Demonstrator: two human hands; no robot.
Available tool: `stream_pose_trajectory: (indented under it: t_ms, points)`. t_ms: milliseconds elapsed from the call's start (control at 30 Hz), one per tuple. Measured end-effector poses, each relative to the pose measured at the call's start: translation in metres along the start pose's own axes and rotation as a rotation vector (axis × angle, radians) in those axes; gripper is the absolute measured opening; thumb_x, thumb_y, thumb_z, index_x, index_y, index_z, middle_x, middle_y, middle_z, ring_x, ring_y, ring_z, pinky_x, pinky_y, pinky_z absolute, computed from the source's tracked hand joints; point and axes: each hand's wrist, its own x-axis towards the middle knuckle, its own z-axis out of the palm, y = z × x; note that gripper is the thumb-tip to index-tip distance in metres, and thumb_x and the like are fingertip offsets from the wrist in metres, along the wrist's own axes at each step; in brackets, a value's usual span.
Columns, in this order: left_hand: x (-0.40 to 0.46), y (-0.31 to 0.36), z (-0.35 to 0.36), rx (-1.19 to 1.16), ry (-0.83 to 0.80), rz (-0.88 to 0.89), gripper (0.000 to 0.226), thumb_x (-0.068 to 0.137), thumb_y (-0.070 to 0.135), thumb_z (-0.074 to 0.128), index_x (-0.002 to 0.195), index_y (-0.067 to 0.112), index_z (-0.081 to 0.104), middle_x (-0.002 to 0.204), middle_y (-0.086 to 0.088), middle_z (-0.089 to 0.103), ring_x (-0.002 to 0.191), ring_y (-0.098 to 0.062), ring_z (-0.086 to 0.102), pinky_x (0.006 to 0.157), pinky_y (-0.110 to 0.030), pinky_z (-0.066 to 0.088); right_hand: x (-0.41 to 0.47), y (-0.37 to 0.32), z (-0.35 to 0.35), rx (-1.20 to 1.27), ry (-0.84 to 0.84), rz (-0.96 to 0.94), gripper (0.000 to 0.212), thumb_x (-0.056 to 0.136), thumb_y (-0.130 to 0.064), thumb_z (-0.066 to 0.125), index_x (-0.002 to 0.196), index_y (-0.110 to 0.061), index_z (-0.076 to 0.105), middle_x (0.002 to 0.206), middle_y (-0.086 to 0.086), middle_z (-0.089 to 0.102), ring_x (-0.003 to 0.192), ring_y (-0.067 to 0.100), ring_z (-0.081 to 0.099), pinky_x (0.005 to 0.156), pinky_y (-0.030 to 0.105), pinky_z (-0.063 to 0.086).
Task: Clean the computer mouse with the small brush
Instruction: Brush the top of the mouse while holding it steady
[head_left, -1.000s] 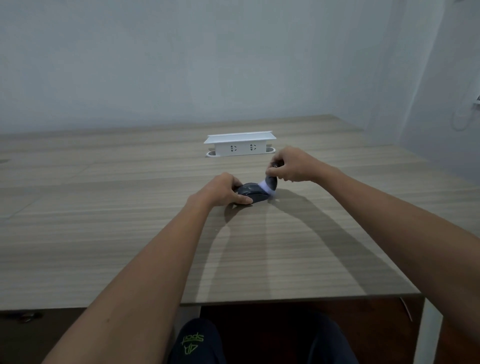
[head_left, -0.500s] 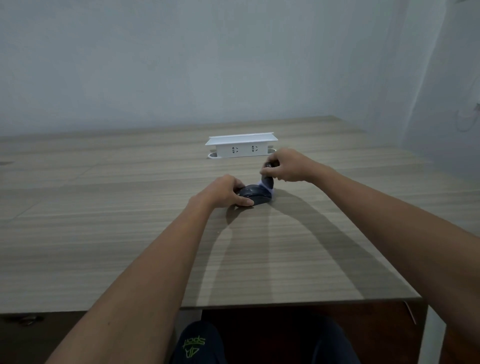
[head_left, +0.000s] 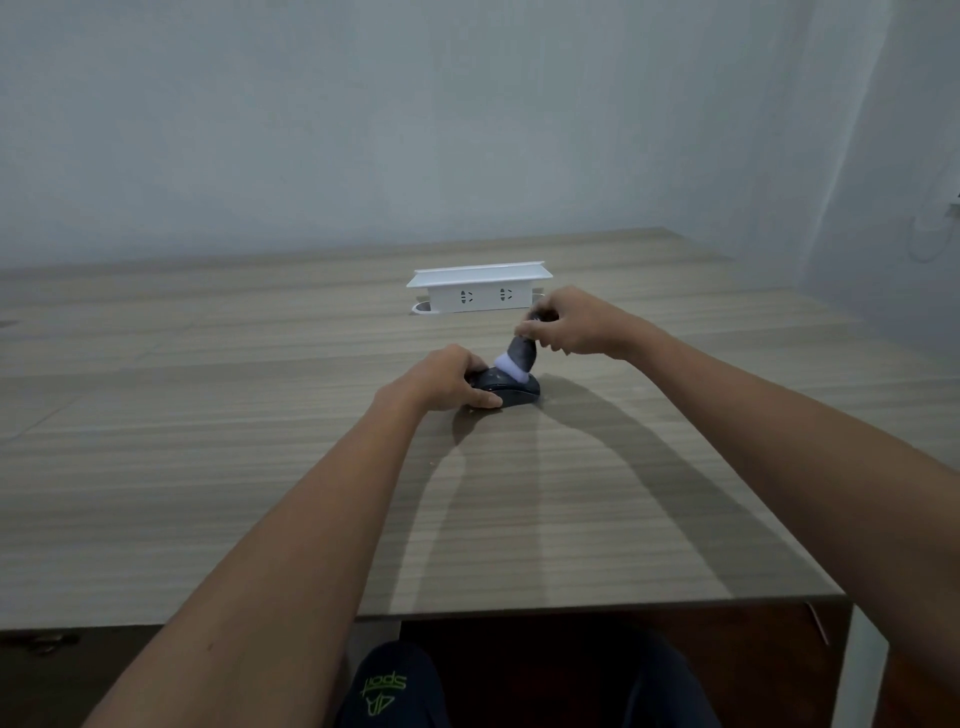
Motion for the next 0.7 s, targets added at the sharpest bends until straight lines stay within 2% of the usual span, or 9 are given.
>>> stream_pose_trajectory:
  t_ms: [167,200,333,400,467,533,600,700]
  points:
    - [-0.001,0.003,0.001,0.017,0.011,-0.002,0.036,0.082,0.039,0.079,0.107,0.014,0.075,0.097,-0.011,0.074,0.096,-0.029,0.066,0.085,-0.041,0.051,0.000,0.006,-0.004,-0.353,-0.027,-0.003,0.022,0.090,-0.023,0.063,0.086,-0.006,0.076,0.080,0.009,0.071,0.075,0.025,0.063,0.070,0.037,0.050]
    - [0.000,0.003,0.000,0.016,0.006,-0.005,0.036,0.082,0.038,0.079,0.108,0.013,0.075,0.097,-0.011,0.074,0.096,-0.029,0.066,0.085,-0.041,0.051,-0.002,0.005,-0.005,-0.330,-0.027,-0.003,0.022,0.090,-0.023,0.063,0.086,-0.006,0.075,0.077,0.007,0.070,0.072,0.022,0.062,0.067,0.036,0.049]
    - [0.001,0.002,0.000,0.018,-0.002,-0.018,0.037,0.082,0.038,0.079,0.109,0.013,0.075,0.097,-0.011,0.074,0.095,-0.029,0.067,0.080,-0.036,0.049,-0.008,0.001,-0.001,0.018,-0.014,0.003,0.023,0.092,-0.025,0.064,0.088,-0.005,0.074,0.067,0.003,0.059,0.055,0.011,0.051,0.048,0.023,0.042]
    - [0.001,0.002,0.001,0.024,0.004,-0.017,0.037,0.082,0.039,0.079,0.108,0.013,0.075,0.097,-0.010,0.074,0.095,-0.029,0.067,0.078,-0.036,0.048,-0.011,0.006,-0.001,-0.014,0.007,-0.006,0.021,0.090,-0.023,0.064,0.085,-0.007,0.075,0.066,0.004,0.059,0.057,0.013,0.051,0.050,0.024,0.042]
    - [0.000,0.003,0.001,0.033,0.013,-0.016,0.038,0.082,0.039,0.078,0.108,0.012,0.074,0.098,-0.010,0.073,0.095,-0.028,0.066,0.079,-0.036,0.049,-0.014,0.012,-0.003,-0.197,-0.002,-0.011,0.019,0.089,-0.021,0.064,0.085,-0.009,0.077,0.069,0.002,0.063,0.065,0.016,0.054,0.058,0.027,0.041]
    - [0.001,0.003,0.002,0.031,0.014,-0.021,0.038,0.082,0.039,0.079,0.108,0.012,0.074,0.098,-0.010,0.073,0.095,-0.028,0.066,0.083,-0.038,0.050,-0.017,0.015,-0.005,-0.284,-0.005,-0.006,0.019,0.090,-0.020,0.063,0.089,-0.009,0.078,0.071,-0.003,0.064,0.066,0.014,0.054,0.058,0.024,0.039]
    - [0.002,0.004,0.001,0.032,0.014,-0.022,0.038,0.082,0.039,0.079,0.108,0.012,0.074,0.098,-0.010,0.073,0.093,-0.027,0.065,0.081,-0.038,0.050,-0.019,0.012,-0.004,-0.211,0.010,-0.023,0.019,0.091,-0.023,0.063,0.089,-0.009,0.077,0.068,-0.004,0.062,0.061,0.010,0.052,0.057,0.023,0.040]
    - [0.002,0.004,0.001,0.025,0.005,-0.035,0.039,0.082,0.039,0.078,0.110,0.013,0.074,0.097,-0.009,0.073,0.086,-0.023,0.062,0.072,-0.033,0.044,-0.020,0.006,-0.001,0.031,0.022,-0.018,0.021,0.091,-0.025,0.065,0.087,-0.006,0.074,0.066,0.002,0.060,0.055,0.010,0.052,0.048,0.019,0.042]
